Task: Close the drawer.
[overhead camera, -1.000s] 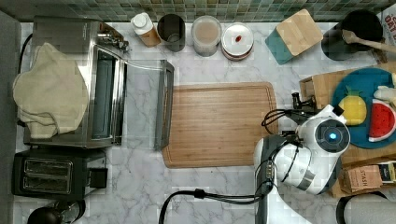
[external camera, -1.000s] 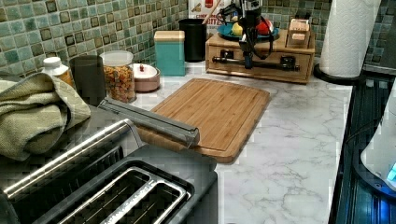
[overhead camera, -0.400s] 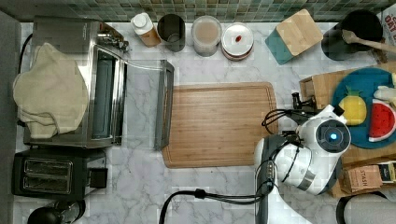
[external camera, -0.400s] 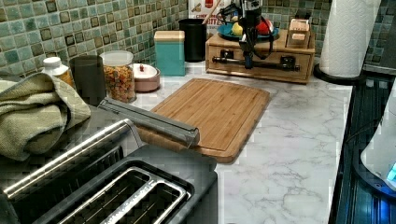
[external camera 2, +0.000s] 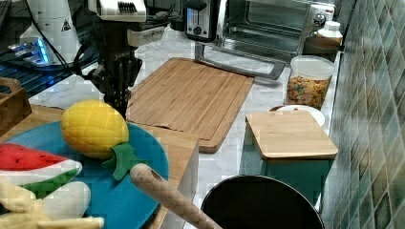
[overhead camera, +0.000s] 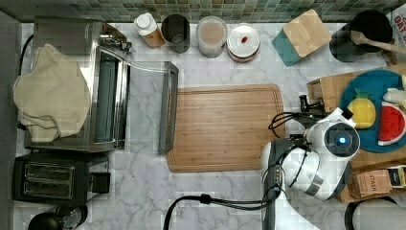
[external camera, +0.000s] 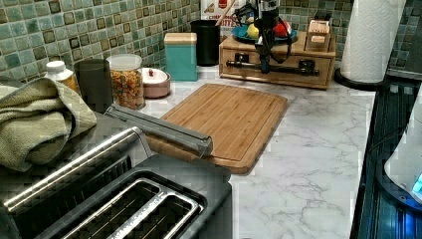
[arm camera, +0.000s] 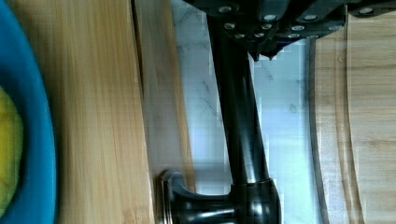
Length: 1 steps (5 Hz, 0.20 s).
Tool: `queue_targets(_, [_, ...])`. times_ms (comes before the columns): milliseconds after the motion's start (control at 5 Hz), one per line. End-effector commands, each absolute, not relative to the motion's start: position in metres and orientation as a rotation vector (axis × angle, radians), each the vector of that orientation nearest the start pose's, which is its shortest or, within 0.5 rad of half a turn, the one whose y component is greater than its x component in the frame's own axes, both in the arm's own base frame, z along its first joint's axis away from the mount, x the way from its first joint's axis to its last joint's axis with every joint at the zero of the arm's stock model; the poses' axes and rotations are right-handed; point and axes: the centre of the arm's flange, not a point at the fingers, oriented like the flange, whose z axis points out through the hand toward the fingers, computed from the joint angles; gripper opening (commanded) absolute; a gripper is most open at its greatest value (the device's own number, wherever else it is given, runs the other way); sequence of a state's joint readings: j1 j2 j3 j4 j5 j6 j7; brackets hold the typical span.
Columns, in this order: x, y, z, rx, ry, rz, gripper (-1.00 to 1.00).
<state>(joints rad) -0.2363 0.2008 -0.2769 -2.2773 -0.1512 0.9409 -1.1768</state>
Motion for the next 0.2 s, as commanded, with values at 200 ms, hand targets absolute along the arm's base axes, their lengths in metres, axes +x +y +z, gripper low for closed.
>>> queue_targets(200, [0.4149, -0.3757, 0.3178, -3.351, 0.261, -0.022, -1.0])
